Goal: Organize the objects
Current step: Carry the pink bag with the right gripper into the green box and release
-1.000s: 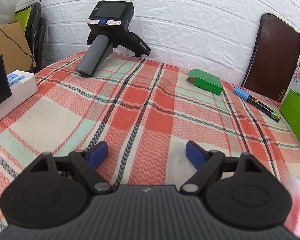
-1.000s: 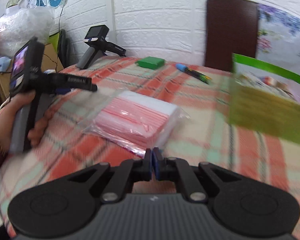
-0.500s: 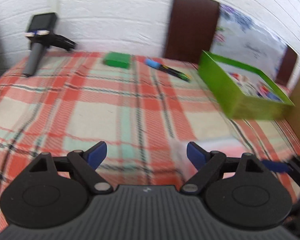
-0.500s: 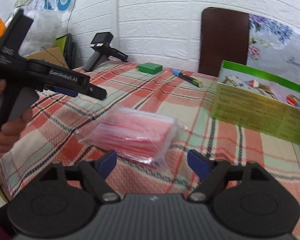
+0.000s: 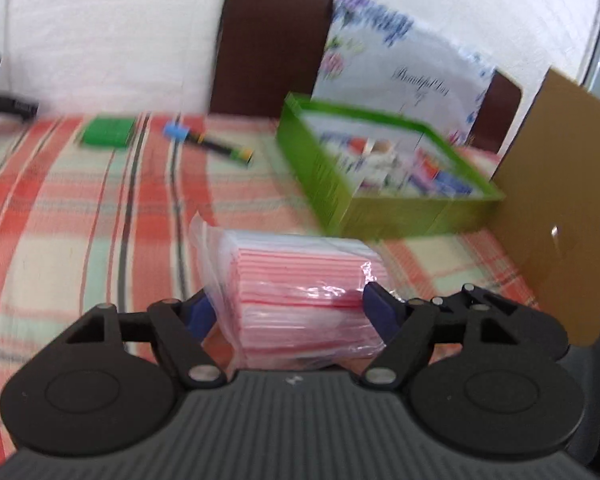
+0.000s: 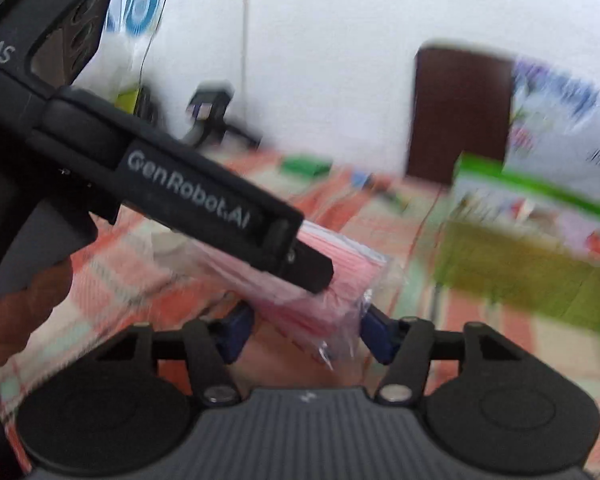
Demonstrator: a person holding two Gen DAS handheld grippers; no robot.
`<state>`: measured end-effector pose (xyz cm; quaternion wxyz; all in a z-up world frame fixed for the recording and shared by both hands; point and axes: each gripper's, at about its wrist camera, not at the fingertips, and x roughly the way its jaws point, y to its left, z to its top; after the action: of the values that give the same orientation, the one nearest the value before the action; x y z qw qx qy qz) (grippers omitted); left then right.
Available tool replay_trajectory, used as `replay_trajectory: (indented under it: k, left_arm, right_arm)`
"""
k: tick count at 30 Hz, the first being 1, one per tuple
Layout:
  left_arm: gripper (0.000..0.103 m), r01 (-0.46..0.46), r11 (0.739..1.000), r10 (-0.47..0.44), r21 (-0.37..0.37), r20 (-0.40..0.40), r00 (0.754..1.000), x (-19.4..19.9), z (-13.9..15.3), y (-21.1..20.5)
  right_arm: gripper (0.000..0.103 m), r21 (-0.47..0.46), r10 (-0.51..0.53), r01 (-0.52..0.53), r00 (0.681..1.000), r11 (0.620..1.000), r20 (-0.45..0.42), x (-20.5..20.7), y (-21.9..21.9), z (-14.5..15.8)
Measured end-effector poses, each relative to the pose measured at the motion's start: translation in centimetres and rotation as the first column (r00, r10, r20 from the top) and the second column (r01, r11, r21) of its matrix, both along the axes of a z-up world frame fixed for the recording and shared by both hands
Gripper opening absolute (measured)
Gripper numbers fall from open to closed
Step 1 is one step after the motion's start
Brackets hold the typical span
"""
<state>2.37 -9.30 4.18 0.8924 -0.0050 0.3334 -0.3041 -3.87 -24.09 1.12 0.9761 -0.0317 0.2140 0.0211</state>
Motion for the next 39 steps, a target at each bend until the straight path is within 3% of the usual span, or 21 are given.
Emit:
replay_trajectory:
  k: [5, 12, 14, 16, 18, 20, 21, 33, 39]
  left_arm:
    - [0.078, 0.088, 0.996, -0.086, -0.006, 0.121, 0.989, 2.7, 3.5, -5.9]
    - [0.079, 0.129, 0.991, -0.132, 0.026, 0.167, 0.977, 7.0, 3.7, -15.7]
    - [0.082, 0.090, 0.993, -0.104, 0.074, 0.205, 0.973, 8.1, 3.4, -17.8]
    - [0.083, 0.023, 0.986, -0.060, 0.166, 0.218, 0.974, 9.0, 2.8, -19.4]
    - [0.083, -0.004, 0.980, -0.035, 0.201, 0.193, 0.981, 9.4, 2.2, -19.4]
    - [0.084, 0.007, 0.980, -0.045, 0.199, 0.190, 0.981, 8.8, 1.8, -18.3]
    - [0.090, 0.003, 0.978, -0.047, 0.208, 0.204, 0.978, 8.5, 1.7, -17.8]
    - [0.092, 0.000, 0.967, -0.064, 0.256, 0.243, 0.968, 2.7, 1.5, -14.9]
    - [0.092, -0.051, 0.963, -0.002, 0.266, 0.196, 0.981, 1.0, 0.6, -11.6]
  right_arm:
    - [0.056, -0.012, -0.126, 0.129, 0.984, 0.992, 0.125, 0.7, -4.5, 2.6]
    - [0.052, 0.043, -0.322, 0.319, 0.939, 0.947, 0.120, 4.8, -13.6, 3.1]
    - [0.055, -0.009, -0.387, 0.390, 0.915, 0.921, 0.112, 7.0, -15.4, 2.3]
    - [0.063, -0.060, -0.442, 0.445, 0.895, 0.894, 0.048, 9.5, -16.5, 1.3]
    - [0.065, -0.024, -0.453, 0.454, 0.890, 0.890, 0.050, 9.6, -17.2, 1.1]
    - [0.079, -0.003, -0.448, 0.450, 0.889, 0.893, 0.089, 8.3, -16.9, 1.1]
    - [0.084, -0.005, -0.447, 0.449, 0.889, 0.893, 0.100, 7.9, -16.7, 1.1]
    - [0.085, 0.058, -0.432, 0.428, 0.896, 0.902, 0.105, 1.4, -11.6, 1.3]
    - [0.086, 0.049, -0.403, 0.404, 0.915, 0.914, -0.023, -0.6, -9.2, -0.7]
